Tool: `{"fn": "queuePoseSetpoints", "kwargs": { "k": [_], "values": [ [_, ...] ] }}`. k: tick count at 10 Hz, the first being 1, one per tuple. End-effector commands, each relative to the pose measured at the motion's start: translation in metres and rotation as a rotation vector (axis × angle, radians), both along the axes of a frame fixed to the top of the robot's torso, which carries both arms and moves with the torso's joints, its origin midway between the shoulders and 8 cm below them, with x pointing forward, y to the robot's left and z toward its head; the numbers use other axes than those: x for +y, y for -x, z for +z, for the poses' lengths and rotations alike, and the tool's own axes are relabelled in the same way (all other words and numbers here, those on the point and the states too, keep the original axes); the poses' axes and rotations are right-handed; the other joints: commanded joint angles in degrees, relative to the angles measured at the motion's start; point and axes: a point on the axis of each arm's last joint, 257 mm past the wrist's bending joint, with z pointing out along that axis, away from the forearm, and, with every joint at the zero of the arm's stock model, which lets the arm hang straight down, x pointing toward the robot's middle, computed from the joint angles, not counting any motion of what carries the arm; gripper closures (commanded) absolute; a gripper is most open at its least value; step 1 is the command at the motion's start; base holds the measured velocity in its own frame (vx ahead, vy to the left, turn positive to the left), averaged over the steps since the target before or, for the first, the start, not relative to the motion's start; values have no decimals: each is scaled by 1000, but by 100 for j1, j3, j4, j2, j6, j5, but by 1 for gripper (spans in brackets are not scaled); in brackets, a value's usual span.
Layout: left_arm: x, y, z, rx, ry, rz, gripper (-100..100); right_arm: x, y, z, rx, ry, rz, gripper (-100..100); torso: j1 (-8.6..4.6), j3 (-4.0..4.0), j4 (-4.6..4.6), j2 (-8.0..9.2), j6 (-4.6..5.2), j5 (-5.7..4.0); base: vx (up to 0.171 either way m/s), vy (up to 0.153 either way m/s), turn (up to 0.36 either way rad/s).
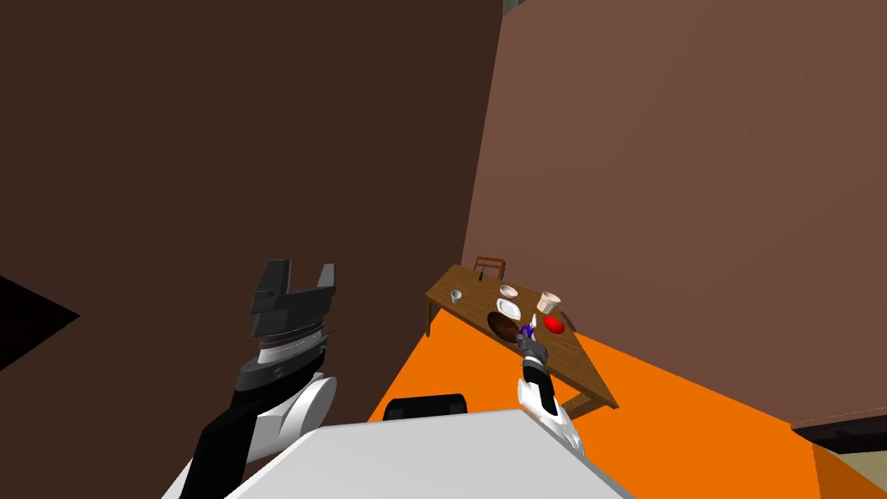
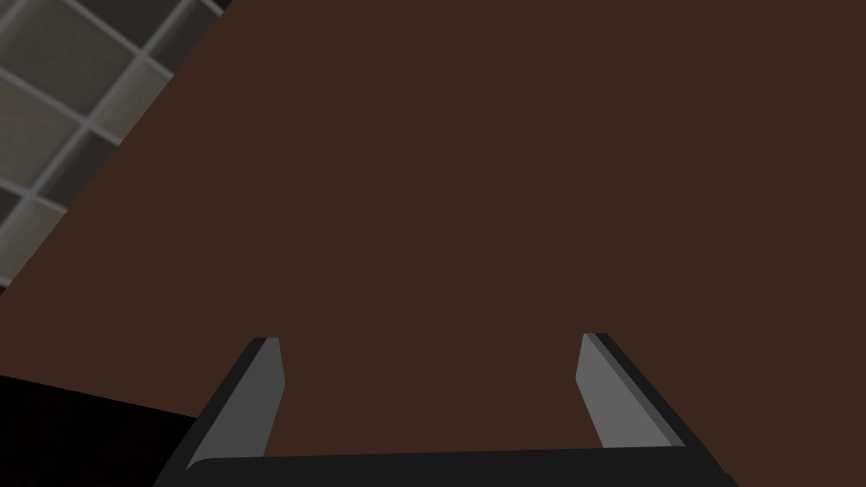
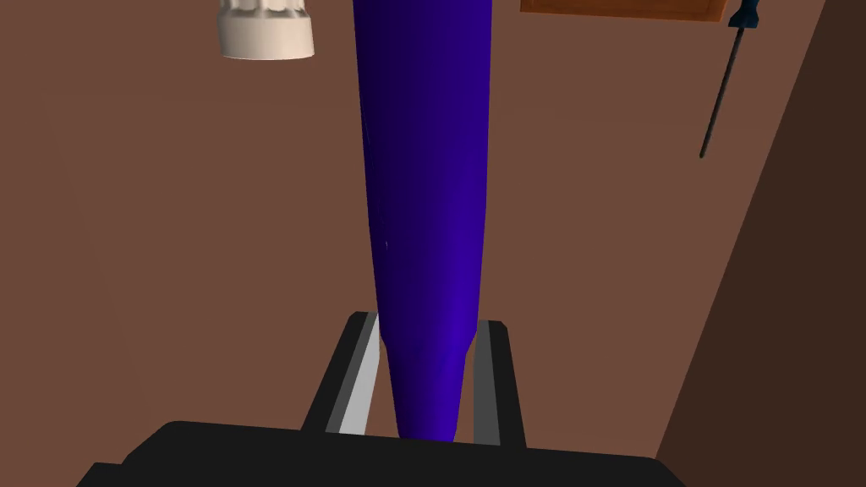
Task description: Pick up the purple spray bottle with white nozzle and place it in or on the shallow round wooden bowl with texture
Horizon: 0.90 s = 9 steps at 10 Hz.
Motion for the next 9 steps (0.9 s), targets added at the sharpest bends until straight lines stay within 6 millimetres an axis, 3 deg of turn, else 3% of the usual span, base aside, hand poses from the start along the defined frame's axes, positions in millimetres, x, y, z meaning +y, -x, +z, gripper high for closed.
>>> {"fn": "queuePoseSetpoints", "kwargs": {
  "k": [1, 5, 6, 9],
  "values": [
    [0, 0, 0, 0, 0, 0, 0, -3, -5, 4, 7, 6, 10, 100, 0, 0, 0, 0, 0, 0, 104, 58, 12],
    [0, 0, 0, 0, 0, 0, 0, -9, -10, 11, 17, 21, 22, 100, -36, -6, -4, -8, -2, -4, 84, 16, 16],
    [0, 0, 0, 0, 0, 0, 0, -9, -11, 11, 16, 22, 22, -100, -37, 1, -4, 7, 0, -7, 9, 0, 1],
    [0, 0, 0, 0, 0, 0, 0, -9, -11, 12, 15, 22, 22, -100, -37, 13, 1, 29, 0, -7, 0, 0, 0]
  ]
}}
